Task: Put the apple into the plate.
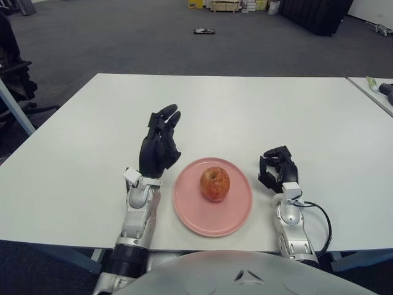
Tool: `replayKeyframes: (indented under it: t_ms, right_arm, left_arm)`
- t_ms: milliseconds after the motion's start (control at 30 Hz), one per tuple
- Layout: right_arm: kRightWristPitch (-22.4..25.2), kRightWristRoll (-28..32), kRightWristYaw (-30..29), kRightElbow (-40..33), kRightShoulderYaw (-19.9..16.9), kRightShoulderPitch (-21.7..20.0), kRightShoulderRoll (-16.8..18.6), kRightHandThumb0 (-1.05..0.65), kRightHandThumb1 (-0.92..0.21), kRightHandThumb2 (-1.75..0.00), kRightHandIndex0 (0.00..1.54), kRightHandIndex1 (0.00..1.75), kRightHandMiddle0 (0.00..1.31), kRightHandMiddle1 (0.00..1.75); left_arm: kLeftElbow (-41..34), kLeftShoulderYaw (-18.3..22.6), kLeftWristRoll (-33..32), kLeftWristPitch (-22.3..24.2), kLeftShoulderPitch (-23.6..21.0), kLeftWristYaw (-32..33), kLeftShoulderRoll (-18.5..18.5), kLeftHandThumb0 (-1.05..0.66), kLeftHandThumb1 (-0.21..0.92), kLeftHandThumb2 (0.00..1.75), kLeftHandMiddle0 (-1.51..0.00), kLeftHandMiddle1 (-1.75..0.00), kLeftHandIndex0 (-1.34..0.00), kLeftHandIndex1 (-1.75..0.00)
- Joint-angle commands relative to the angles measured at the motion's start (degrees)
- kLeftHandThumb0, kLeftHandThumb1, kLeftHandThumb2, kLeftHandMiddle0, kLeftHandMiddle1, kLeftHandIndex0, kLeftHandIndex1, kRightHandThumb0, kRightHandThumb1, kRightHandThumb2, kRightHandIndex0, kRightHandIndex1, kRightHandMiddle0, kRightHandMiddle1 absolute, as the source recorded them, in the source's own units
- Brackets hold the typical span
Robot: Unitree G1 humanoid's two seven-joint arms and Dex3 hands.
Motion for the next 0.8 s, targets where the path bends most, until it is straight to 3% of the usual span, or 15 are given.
replayKeyframes:
  t_ms: [0,167,467,567,633,767]
  right_arm:
    - [1.13,0.13,-0.40,1.95,-0.23,-0.19,0.17,-0.38,-0.67,-0.87,0.62,1.40,0.34,1.75]
    - [1.23,0.20,-0.48,2.16,-0.22,-0.39,0.17,-0.38,-0.67,-0.88,0.62,1.40,0.35,1.75]
    - [1.07,0.12,-0.77,2.62,-0.22,-0.86,0.22,-0.38,-0.67,-0.88,0.62,1.39,0.35,1.75]
    - [0.80,-0.06,-0.87,2.86,-0.16,-1.01,0.12,-0.38,-0.67,-0.88,0.63,1.40,0.35,1.75]
    - [0.69,-0.10,-0.89,3.02,-0.16,-1.11,0.09,-0.38,-0.67,-0.88,0.63,1.40,0.35,1.75]
    - [0.73,0.04,-0.73,3.21,-0.21,-1.27,0.00,-0.38,-0.66,-0.88,0.63,1.40,0.35,1.75]
  left_arm:
    - [2.72,3.28,2.28,-1.21,2.64,3.60,-1.92,-0.54,0.68,1.18,-0.33,-1.16,-0.10,-1.52]
    - [6.89,6.01,3.82,-1.69,2.27,4.48,-2.18,-0.53,0.70,1.17,-0.35,-1.26,-0.14,-1.58]
    - [17.16,9.40,6.64,-1.96,0.77,3.67,0.41,-0.58,0.86,1.01,-0.35,-1.49,-0.16,-1.72]
    - [19.24,9.68,7.78,-3.65,0.15,3.41,0.65,-0.59,0.90,0.96,-0.39,-1.56,-0.27,-1.74]
    - [20.80,9.96,8.70,-4.87,-0.30,3.75,0.54,-0.47,0.80,0.86,-0.44,-1.56,-0.29,-1.74]
    - [22.29,10.40,9.53,-6.44,-0.80,3.78,0.17,-0.40,0.74,0.82,-0.47,-1.58,-0.31,-1.75]
